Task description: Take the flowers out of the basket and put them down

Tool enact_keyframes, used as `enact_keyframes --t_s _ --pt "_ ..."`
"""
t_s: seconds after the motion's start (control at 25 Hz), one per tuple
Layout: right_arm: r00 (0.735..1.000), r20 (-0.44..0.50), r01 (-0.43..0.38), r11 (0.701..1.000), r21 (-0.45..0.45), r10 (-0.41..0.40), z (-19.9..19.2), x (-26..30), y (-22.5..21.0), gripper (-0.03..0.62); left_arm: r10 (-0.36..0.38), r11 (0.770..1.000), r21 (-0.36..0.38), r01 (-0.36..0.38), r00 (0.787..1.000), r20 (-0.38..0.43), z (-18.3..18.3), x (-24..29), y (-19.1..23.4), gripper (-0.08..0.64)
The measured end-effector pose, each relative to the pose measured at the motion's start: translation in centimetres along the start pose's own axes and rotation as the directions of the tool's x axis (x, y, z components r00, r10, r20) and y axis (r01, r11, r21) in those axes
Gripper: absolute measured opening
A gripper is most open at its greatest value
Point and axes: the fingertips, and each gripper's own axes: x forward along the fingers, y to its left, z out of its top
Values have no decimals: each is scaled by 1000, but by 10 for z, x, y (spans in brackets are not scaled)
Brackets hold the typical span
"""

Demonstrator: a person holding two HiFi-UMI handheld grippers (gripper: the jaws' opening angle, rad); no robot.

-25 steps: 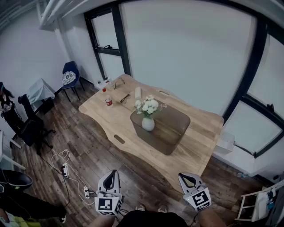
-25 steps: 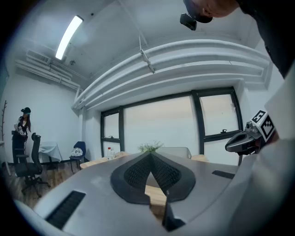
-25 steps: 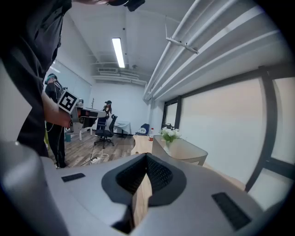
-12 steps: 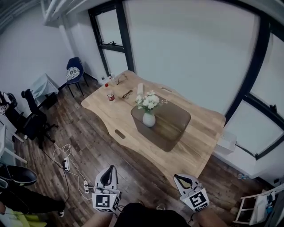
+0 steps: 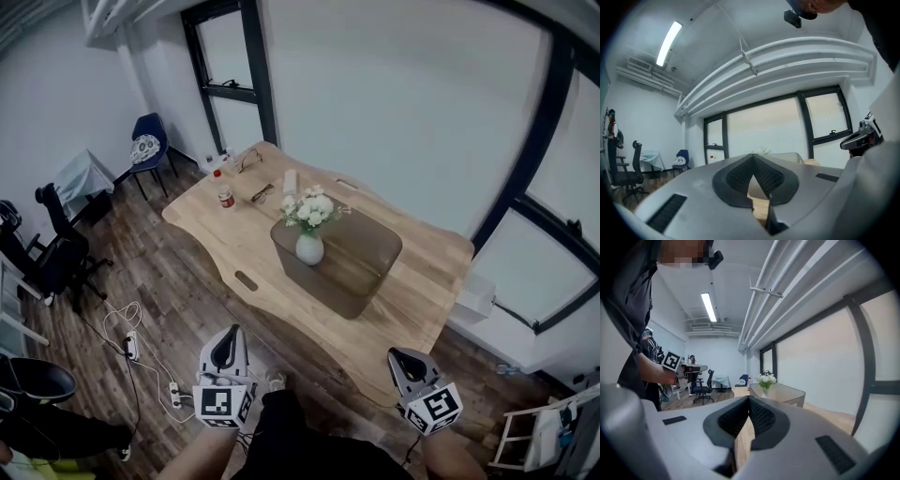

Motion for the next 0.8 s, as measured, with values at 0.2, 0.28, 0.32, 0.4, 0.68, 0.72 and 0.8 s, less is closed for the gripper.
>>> enact_keyframes --t_s 0.2,0.28,0.32,0.4,0.68,0.72,0.8 --pt "991 33 127 989 79 -130 11 17 -32 21 -94 996 10 94 995 44 16 55 14 5" --pt "986 42 158 982 103 -163 16 28 -43 20 -118 993 7 118 992 54 17 78 23 5" --pt "984 39 170 980 104 -175 18 35 -48 21 -128 992 4 128 990 54 16 90 27 5" --pt "980 26 195 975 104 -199 20 48 -55 20 -149 989 -8 150 988 48 11 115 35 5" --pt "961 18 271 953 134 -276 32 99 -76 20 -233 971 -29 236 970 67 9 198 54 5" --pt "959 17 279 951 136 -284 35 107 -78 21 -247 968 -36 250 967 70 11 207 58 5" --pt "953 15 298 946 131 -302 41 124 -84 20 -277 959 -42 281 958 76 14 222 65 5"
